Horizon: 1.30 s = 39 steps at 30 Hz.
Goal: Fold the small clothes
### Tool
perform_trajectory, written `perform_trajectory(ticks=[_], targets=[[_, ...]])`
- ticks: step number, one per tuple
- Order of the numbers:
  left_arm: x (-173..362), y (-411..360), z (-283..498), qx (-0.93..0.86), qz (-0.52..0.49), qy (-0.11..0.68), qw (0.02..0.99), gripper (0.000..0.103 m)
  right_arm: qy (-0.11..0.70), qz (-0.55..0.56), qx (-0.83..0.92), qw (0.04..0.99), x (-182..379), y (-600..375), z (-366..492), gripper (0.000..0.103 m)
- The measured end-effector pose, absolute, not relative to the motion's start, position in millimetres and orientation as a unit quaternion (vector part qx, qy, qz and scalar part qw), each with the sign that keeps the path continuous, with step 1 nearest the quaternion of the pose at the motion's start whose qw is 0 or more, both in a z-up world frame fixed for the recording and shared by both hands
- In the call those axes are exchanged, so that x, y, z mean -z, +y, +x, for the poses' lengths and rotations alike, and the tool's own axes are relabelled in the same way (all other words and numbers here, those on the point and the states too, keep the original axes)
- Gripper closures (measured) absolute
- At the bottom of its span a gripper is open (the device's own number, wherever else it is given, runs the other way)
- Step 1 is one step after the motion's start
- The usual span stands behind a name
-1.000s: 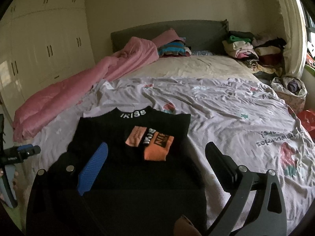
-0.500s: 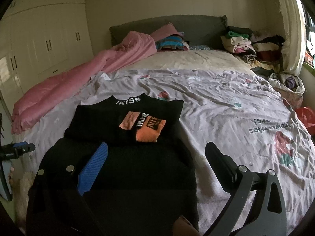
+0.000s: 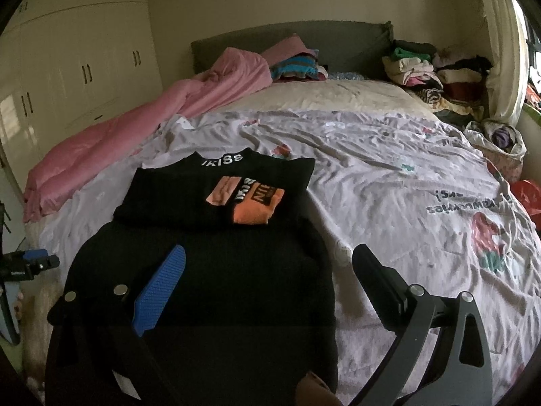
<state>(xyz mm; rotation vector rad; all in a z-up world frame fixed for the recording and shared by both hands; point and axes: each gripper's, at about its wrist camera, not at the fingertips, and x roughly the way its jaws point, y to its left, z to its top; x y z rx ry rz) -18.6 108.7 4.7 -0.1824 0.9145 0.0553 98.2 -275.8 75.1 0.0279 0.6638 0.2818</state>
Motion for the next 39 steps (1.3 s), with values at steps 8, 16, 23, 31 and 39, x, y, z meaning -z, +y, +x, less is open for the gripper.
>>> perform_trajectory(ticks=[8,16,23,31,39], targets=[[16.7,105.2,-35.1,-0.015,-0.078,0.471,0.878,0.036,0.335,0.007,-0.139,0.932,-66.3,-277.4,91.1,0.005],[41.7,113.4,-52.3,-0.003,-0.111,0.5,0.859,0.053,0.344,0.003,-0.139,0.929,-60.9,-278.6,87.7,0.005],[53.5,107.4,-61.9,0.025,-0.121,0.516,0.847,0.07,0.359,-0.007,-0.142,0.923,-52.3,-276.8,83.9,0.005],[59.7,97.5,-61.2,0.047,-0.128,0.523,0.841,0.087,0.392,-0.021,-0.149,0.908,-32.8,-279.9,72.4,0.005],[64.1,94.7,-57.6,0.041,-0.123,0.525,0.841,0.087,0.436,-0.029,-0.158,0.886,-10.1,-296.2,53.1,0.005]])
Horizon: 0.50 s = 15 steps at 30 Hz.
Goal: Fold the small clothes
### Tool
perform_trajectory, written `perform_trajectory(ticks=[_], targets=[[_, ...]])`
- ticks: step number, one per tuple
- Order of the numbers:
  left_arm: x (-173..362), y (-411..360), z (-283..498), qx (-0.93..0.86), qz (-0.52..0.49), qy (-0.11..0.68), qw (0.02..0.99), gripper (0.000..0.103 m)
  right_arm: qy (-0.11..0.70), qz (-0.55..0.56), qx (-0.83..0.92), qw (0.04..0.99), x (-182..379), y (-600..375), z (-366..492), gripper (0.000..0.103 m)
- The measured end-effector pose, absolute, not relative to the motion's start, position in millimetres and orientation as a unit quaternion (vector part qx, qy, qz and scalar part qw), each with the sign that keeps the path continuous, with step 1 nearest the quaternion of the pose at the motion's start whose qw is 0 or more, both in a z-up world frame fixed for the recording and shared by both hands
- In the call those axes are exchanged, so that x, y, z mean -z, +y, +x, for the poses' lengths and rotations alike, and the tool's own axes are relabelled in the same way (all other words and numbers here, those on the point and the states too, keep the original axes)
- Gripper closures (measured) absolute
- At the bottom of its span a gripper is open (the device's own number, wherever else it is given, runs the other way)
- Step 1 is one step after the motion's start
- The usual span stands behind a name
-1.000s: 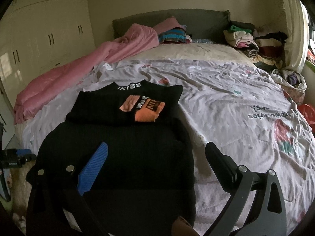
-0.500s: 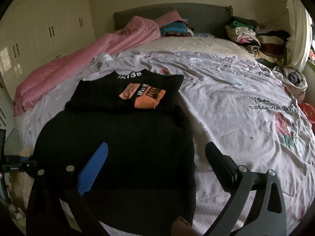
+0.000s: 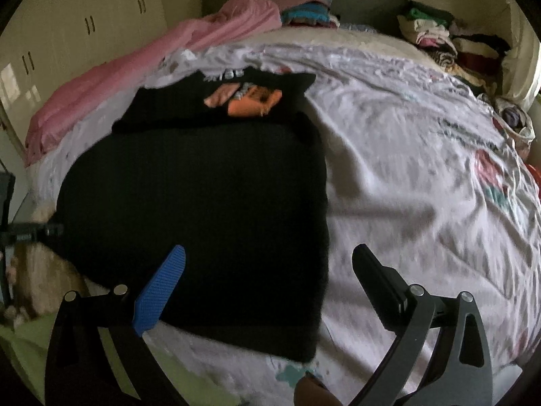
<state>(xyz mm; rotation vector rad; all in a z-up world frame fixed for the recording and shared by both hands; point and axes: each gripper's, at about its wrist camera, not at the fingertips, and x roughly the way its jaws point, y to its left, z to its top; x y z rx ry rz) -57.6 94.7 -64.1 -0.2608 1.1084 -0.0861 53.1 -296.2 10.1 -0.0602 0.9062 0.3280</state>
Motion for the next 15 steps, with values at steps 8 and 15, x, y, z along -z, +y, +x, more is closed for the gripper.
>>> perform_trajectory(ticks=[8,15], targets=[[64.7,94.8,-55.3,0.038,-0.123,0.525,0.842,0.087,0.482,-0.03,-0.174,0.858,10.6,-310.0,37.7,0.033],[67.0,93.8,-50.7,0.031,-0.125,0.524,0.842,0.084,0.51,-0.017,-0.172,0.843,28.8,-320.8,36.9,0.061]])
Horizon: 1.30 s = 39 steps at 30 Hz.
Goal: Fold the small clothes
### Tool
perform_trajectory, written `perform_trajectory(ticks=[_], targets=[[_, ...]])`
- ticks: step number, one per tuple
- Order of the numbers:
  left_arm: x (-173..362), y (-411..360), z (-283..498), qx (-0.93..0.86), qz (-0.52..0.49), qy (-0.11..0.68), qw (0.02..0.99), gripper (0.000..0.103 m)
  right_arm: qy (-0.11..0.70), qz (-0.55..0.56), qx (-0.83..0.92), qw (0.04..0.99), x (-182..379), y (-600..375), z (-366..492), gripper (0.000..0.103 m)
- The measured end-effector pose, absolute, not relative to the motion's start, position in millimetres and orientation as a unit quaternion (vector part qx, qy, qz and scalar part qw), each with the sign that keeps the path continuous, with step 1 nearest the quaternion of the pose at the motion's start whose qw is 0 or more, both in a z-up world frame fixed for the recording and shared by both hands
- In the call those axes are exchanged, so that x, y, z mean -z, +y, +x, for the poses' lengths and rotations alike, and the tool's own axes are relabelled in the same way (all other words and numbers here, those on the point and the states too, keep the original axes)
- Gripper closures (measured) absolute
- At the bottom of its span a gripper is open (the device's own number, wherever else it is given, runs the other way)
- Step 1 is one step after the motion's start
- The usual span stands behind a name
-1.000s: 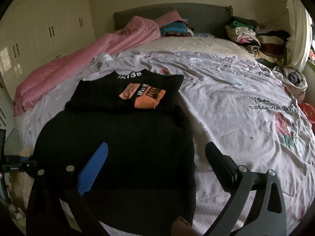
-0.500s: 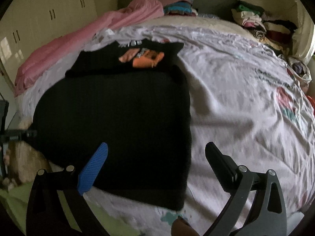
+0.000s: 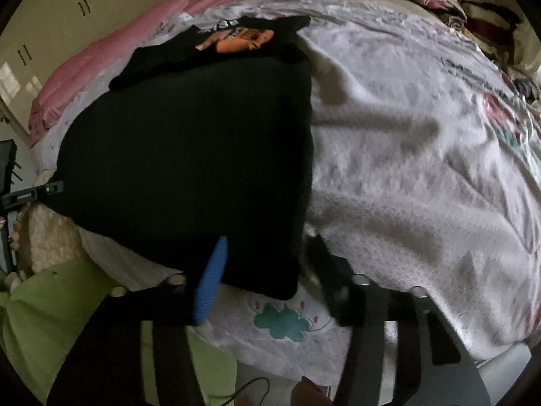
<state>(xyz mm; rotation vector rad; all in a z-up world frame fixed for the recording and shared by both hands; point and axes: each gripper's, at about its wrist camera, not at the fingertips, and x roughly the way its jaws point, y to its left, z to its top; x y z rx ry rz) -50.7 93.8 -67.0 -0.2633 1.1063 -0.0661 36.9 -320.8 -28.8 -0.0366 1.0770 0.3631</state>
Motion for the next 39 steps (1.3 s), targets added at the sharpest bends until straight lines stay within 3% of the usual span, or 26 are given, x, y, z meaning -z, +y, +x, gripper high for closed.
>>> perform_trajectory(ticks=[2,5,8,22,39], targets=[[66.5,93.2,-50.1,0.03,-0.124,0.522,0.843,0.086,0.507,-0.014,-0.179,0.843,28.9,-320.3,36.1,0.078],[62.5,91.8,-50.6,0.022,-0.122,0.516,0.847,0.094,0.484,-0.016,-0.184,0.856,20.5,-318.0,33.9,0.094],[52.3,92.2,-52.9,0.017,-0.117,0.502,0.857,0.099,0.459,0.0,-0.199,0.866,8.0,-319.6,32.8,0.095],[-21.8,112.9,-49.0,0.01,-0.137,0.411,0.901,0.1,0.31,0.077,-0.216,0.923,-72.5,-345.4,44.2,0.095],[-80.6,126.0,-5.6,0.038,-0.201,0.355,0.912,0.1,0.248,0.126,-0.175,0.944,-112.1,-344.6,84.0,0.095]])
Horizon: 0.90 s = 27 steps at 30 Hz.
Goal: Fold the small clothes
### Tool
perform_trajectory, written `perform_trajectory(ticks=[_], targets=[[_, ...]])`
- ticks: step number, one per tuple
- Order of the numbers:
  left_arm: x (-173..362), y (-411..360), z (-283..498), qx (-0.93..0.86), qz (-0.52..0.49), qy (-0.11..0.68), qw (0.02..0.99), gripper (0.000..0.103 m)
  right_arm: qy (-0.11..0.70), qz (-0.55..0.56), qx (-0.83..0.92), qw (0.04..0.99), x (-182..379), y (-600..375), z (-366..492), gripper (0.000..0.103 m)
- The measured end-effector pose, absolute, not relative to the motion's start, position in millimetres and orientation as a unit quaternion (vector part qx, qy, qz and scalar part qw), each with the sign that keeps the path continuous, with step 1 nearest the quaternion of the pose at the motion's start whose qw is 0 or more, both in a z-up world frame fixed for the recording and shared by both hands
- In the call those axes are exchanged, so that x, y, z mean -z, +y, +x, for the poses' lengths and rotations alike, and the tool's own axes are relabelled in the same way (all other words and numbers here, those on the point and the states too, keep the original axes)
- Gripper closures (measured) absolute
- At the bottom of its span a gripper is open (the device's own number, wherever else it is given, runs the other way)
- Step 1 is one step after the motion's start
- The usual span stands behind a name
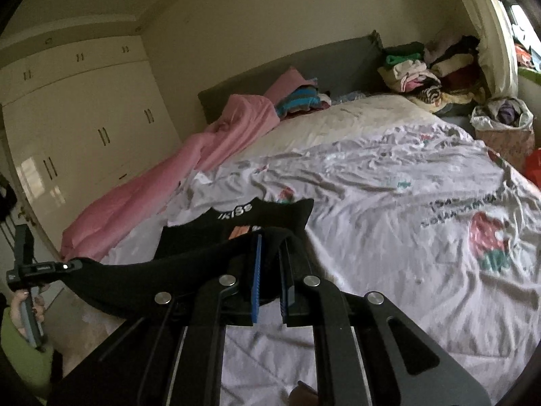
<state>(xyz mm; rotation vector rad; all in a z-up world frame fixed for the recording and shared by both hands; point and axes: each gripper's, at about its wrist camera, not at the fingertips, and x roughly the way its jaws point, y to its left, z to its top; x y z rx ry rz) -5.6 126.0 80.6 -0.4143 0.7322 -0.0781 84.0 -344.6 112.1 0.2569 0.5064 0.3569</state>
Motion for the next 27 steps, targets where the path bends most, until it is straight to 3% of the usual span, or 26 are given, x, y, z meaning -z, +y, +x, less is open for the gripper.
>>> perform_trajectory(ticks=[27], targets=[[-102.1,163.2,92.0,0.045,-0.283,0.314,0.905,0.1,0.234,0.102,-0.112,0.96,-126.7,-321.8,189.6,0.095]])
